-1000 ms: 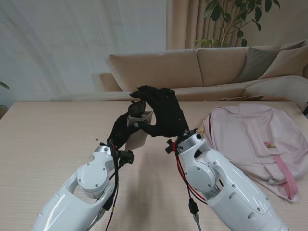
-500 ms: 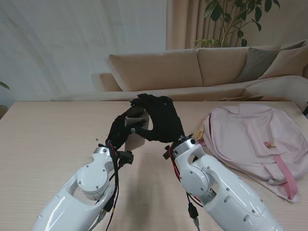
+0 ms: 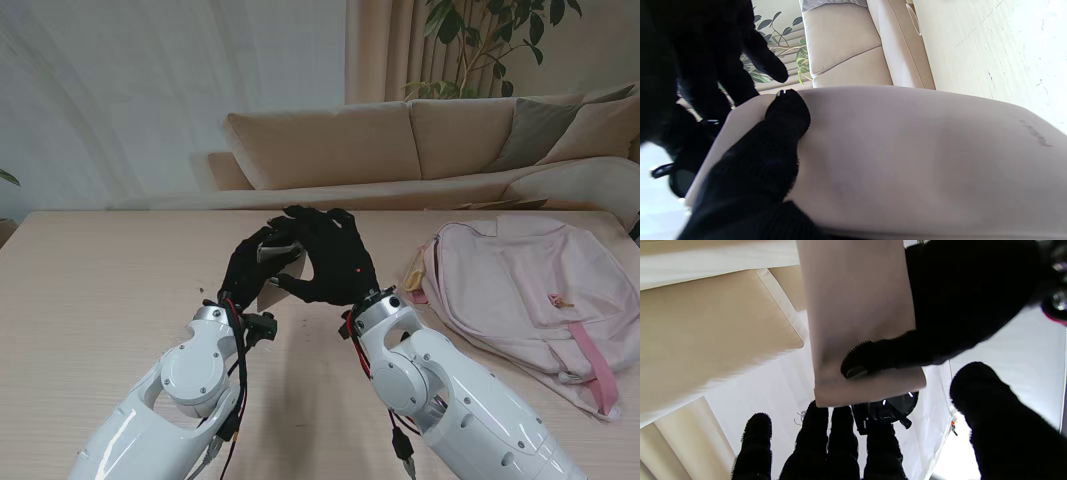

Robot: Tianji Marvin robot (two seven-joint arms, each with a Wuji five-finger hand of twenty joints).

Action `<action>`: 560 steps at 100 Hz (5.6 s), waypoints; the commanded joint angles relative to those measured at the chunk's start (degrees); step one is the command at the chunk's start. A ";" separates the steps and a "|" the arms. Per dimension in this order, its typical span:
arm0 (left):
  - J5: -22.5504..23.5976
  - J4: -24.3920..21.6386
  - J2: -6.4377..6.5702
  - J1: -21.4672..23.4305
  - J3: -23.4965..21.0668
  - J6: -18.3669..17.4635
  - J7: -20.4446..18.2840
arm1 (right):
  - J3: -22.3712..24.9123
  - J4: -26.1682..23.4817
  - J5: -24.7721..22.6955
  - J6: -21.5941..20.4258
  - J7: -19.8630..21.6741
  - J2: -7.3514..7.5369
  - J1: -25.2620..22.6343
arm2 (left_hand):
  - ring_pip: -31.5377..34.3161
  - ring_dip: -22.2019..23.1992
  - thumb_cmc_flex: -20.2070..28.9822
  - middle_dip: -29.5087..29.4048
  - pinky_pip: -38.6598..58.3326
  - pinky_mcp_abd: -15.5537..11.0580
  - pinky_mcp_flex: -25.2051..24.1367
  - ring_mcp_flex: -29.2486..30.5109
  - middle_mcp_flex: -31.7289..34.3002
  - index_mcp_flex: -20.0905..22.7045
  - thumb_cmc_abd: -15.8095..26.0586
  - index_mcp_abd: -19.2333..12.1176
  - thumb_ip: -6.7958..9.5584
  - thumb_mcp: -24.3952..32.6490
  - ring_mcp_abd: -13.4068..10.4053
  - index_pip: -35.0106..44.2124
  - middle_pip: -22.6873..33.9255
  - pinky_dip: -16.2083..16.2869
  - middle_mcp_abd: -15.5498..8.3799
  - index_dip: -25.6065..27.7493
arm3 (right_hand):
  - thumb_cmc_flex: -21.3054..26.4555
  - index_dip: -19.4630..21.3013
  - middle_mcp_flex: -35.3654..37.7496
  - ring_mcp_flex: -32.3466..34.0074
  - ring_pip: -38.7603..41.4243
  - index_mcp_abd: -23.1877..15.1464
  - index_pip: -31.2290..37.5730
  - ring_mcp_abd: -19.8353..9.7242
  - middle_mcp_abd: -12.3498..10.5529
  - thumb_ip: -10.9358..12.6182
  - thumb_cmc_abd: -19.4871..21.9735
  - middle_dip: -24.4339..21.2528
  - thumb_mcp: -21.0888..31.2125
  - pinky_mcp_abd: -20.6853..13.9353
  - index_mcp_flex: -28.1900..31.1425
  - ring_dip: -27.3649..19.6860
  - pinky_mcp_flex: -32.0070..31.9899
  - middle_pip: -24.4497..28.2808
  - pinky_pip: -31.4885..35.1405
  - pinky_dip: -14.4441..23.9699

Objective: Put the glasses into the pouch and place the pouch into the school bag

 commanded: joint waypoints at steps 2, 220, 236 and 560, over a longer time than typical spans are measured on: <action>0.02 -1.32 -0.48 0.22 -0.24 -0.73 -0.56 | -0.78 0.93 -1.87 1.33 1.26 0.24 0.18 | 2.00 0.99 -1.28 0.86 2.91 -0.35 -0.09 0.74 0.67 1.80 1.10 -2.28 0.14 1.31 -1.02 3.09 1.12 1.47 -1.26 0.73 | -2.48 -1.01 -1.20 -3.46 -1.13 -0.35 0.36 -0.74 0.43 1.24 1.95 -1.48 -2.61 -1.16 2.01 -0.73 -0.89 -2.36 -2.14 1.41; 1.44 -1.13 -0.23 0.01 -0.68 0.36 -1.06 | 0.20 0.44 -3.58 -0.02 -2.03 0.24 -1.21 | 1.88 0.94 -1.55 -0.05 2.76 -0.38 -0.24 0.49 -0.08 1.48 0.77 -1.14 0.05 2.01 -0.90 2.67 1.46 1.42 -0.88 -0.25 | -5.45 -1.08 -1.20 -3.69 -1.65 -4.68 0.52 -0.28 0.62 3.78 1.13 -2.33 -10.30 -1.15 5.30 -1.09 -1.03 -5.34 -4.89 6.46; 1.65 -1.21 -0.26 0.09 -0.72 0.26 -0.76 | -0.51 1.47 -3.43 0.59 -2.38 0.14 -1.17 | 1.85 0.92 -1.49 -0.22 2.81 -0.39 -0.24 0.50 -0.03 1.46 0.73 -1.02 0.06 2.09 -0.91 2.56 1.50 1.45 -0.83 -0.37 | -5.42 -0.89 -1.08 -3.61 -2.06 -6.05 -0.14 -0.68 0.13 3.63 1.31 -2.02 -10.37 -1.26 9.55 -1.30 -1.08 -4.66 -5.66 6.77; 3.54 -0.04 0.24 0.54 -0.94 0.96 -2.05 | 23.14 22.17 0.81 16.00 -10.17 -0.28 -9.92 | 3.18 1.06 0.30 1.52 2.49 0.19 -0.38 2.57 5.22 5.68 2.09 -2.63 0.19 0.34 0.43 4.29 -0.81 1.32 -1.76 -0.81 | 6.34 3.82 6.96 13.24 5.47 0.12 6.67 12.28 11.97 -0.60 -9.54 6.93 19.05 2.83 4.71 2.90 0.63 17.42 24.38 -5.68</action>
